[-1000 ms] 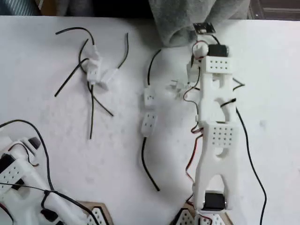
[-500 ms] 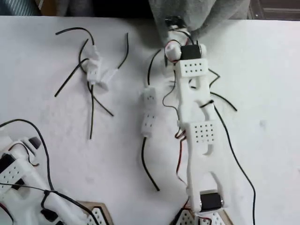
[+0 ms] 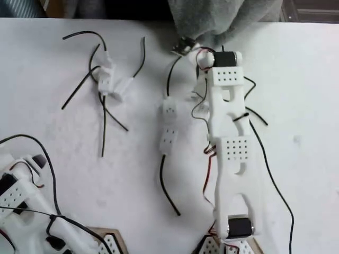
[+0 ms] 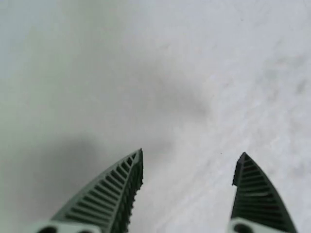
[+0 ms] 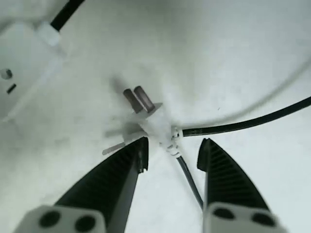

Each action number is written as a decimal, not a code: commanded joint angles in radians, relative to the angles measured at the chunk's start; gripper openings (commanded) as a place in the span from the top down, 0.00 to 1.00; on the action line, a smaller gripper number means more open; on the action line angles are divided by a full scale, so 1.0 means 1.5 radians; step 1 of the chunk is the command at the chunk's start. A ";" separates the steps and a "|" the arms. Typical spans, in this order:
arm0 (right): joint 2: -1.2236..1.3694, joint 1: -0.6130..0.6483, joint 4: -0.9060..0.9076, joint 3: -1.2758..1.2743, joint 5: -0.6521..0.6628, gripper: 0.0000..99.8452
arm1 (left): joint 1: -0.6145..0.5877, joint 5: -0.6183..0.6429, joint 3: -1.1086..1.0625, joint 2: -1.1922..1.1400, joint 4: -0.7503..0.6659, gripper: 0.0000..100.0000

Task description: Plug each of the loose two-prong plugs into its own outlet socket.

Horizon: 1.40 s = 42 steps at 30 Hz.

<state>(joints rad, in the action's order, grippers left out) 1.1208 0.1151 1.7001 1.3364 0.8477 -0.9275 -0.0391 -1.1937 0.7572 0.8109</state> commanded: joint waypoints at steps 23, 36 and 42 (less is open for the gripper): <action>-0.017 0.071 0.012 -0.174 -0.515 0.83 | 0.024 -0.009 -0.004 0.020 -0.003 0.71; -0.034 0.050 0.012 -0.168 -0.495 0.99 | 0.024 -0.009 -0.004 0.020 -0.003 0.71; -0.126 0.012 0.013 -0.173 -0.417 0.98 | 0.024 -0.009 -0.004 0.020 -0.003 0.71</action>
<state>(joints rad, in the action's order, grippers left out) 1.0503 0.1596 1.7016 1.0648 0.1788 -0.8999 -0.0391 -1.2014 0.7572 0.8109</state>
